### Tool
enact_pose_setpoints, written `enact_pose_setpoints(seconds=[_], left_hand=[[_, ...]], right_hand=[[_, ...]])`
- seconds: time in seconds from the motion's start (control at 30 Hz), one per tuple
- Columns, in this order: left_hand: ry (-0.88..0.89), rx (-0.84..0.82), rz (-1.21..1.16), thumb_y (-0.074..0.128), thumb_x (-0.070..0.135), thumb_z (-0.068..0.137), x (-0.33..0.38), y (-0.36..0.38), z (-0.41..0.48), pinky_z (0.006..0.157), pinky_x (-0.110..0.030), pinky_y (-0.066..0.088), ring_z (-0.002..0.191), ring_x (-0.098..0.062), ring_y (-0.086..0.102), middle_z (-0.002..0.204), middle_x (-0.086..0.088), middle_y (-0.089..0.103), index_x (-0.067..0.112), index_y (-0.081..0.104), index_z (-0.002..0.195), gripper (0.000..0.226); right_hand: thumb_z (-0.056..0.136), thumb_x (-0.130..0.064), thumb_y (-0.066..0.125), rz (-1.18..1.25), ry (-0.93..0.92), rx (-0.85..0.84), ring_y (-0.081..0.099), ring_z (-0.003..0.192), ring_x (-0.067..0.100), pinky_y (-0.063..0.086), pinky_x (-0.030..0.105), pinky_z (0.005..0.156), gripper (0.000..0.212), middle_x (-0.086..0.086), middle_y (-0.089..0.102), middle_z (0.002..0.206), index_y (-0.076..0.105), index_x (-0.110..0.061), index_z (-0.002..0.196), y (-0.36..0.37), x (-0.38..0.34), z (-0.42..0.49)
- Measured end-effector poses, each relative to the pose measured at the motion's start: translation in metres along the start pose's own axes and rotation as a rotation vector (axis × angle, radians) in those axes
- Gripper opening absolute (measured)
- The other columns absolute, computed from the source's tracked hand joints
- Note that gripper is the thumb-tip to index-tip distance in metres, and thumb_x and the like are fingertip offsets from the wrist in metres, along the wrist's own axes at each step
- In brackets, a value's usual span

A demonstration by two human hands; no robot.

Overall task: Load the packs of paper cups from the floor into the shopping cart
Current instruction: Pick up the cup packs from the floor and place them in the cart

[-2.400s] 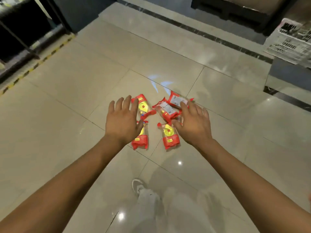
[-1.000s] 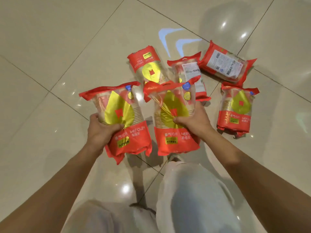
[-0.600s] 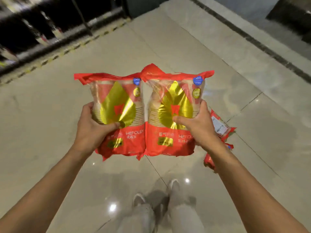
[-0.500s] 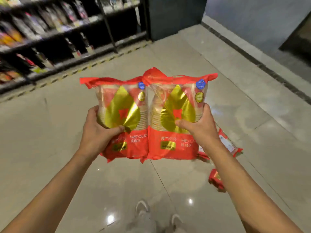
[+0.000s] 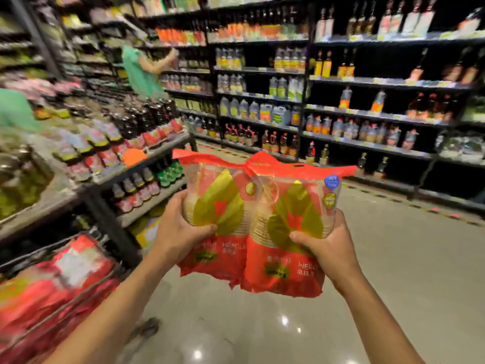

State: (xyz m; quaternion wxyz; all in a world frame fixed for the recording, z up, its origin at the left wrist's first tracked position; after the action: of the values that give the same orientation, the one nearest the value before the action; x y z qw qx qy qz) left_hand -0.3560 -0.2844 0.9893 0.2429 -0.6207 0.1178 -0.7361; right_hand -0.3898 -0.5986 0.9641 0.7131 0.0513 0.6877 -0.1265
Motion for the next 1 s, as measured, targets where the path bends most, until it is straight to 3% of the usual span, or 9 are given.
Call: enact_pose_setpoints(seconds=[0.13, 0.27, 0.37, 0.47, 0.53, 0.7, 0.83, 0.93, 1.0], left_hand=[[-0.125, 0.216, -0.002, 0.086, 0.049, 0.038, -0.066, -0.129, -0.048, 0.098, -0.046, 0.053, 0.111, -0.022, 0.065, 0.123, -0.003, 0.067, 0.021, 0.052, 0.132, 0.103], [-0.256, 0.400, -0.017, 0.083, 0.049, 0.034, -0.136, -0.245, -0.102, 0.084, -0.030, 0.053, 0.104, -0.019, 0.066, 0.115, 0.003, 0.067, 0.027, 0.052, 0.124, 0.098], [-0.347, 0.510, -0.011, 0.085, 0.050, 0.034, -0.194, -0.322, -0.137, 0.092, -0.038, 0.054, 0.108, -0.022, 0.065, 0.120, -0.002, 0.066, 0.030, 0.050, 0.125, 0.100], [-0.418, 0.582, -0.007, 0.087, 0.046, 0.034, -0.240, -0.389, -0.159, 0.084, -0.030, 0.048, 0.106, -0.020, 0.063, 0.116, 0.003, 0.063, 0.032, 0.047, 0.125, 0.100], [-0.474, 0.600, 0.012, 0.094, 0.035, 0.040, -0.269, -0.426, -0.167, 0.086, -0.031, 0.044, 0.108, -0.018, 0.058, 0.118, 0.005, 0.057, 0.024, 0.049, 0.135, 0.105], [-0.603, 0.616, -0.015, 0.088, 0.047, 0.036, -0.342, -0.487, -0.165, 0.093, -0.042, 0.055, 0.110, -0.022, 0.063, 0.122, -0.001, 0.063, 0.023, 0.050, 0.135, 0.109], [-0.681, 0.614, -0.107, 0.096, 0.019, 0.059, -0.401, -0.502, -0.129, 0.077, -0.025, 0.048, 0.111, -0.021, 0.058, 0.125, -0.003, 0.057, 0.016, 0.048, 0.138, 0.093], [-0.772, 0.608, -0.186, 0.094, 0.023, 0.064, -0.456, -0.505, -0.093, 0.091, -0.038, 0.051, 0.114, -0.022, 0.056, 0.135, -0.001, 0.053, 0.018, 0.041, 0.147, 0.099], [-0.846, 0.626, -0.251, 0.092, 0.019, 0.066, -0.494, -0.508, -0.065, 0.092, -0.039, 0.053, 0.110, -0.019, 0.057, 0.134, 0.000, 0.054, 0.019, 0.039, 0.149, 0.098]], right_hand=[[0.063, 0.001, 0.092, 0.025, -0.033, -0.269, 0.074, 0.080, 0.007, 0.059, 0.031, 0.067, 0.066, 0.002, 0.073, 0.103, 0.054, -0.030, 0.106, 0.136, -0.016, -0.021], [0.046, -0.018, 0.092, 0.007, -0.024, -0.488, 0.073, 0.079, 0.004, 0.058, 0.023, 0.063, 0.072, 0.000, 0.072, 0.102, 0.053, -0.029, 0.106, 0.278, -0.026, -0.060], [0.044, -0.021, 0.089, -0.009, -0.019, -0.616, 0.072, 0.081, 0.002, 0.055, 0.028, 0.069, 0.074, -0.003, 0.072, 0.103, 0.053, -0.030, 0.108, 0.379, -0.025, -0.096], [0.052, -0.012, 0.097, -0.033, -0.003, -0.703, 0.074, 0.085, 0.009, 0.058, 0.036, 0.075, 0.074, -0.004, 0.074, 0.103, 0.054, -0.032, 0.109, 0.469, -0.017, -0.127], [0.050, -0.016, 0.096, -0.048, 0.009, -0.739, 0.075, 0.089, 0.015, 0.060, 0.042, 0.079, 0.074, -0.003, 0.075, 0.102, 0.056, -0.032, 0.110, 0.521, -0.014, -0.142], [0.044, -0.023, 0.091, -0.108, 0.050, -0.769, 0.074, 0.093, 0.021, 0.060, 0.045, 0.080, 0.074, 0.000, 0.075, 0.103, 0.058, -0.030, 0.110, 0.617, -0.005, -0.151], [0.051, -0.017, 0.095, -0.157, 0.108, -0.790, 0.073, 0.094, 0.020, 0.060, 0.045, 0.080, 0.075, 0.000, 0.073, 0.106, 0.056, -0.031, 0.112, 0.672, 0.011, -0.117], [0.061, -0.008, 0.094, -0.197, 0.120, -0.813, 0.074, 0.078, 0.009, 0.058, 0.028, 0.064, 0.062, 0.002, 0.074, 0.100, 0.059, -0.025, 0.110, 0.716, 0.038, -0.073], [0.068, -0.002, 0.090, -0.249, 0.126, -0.806, 0.072, 0.074, 0.007, 0.053, 0.021, 0.056, 0.054, 0.002, 0.072, 0.099, 0.059, -0.022, 0.107, 0.751, 0.064, -0.039]])
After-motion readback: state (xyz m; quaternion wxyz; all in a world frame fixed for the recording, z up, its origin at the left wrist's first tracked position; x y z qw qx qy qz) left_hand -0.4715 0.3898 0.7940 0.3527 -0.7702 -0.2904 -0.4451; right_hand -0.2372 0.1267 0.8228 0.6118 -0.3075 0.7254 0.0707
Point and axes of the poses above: each hand's wrist, its own z-axis towards the middle knuckle, its own y-axis out of the palm, x = y × z, the point moved 5 cm from there along z, towards the middle knuckle
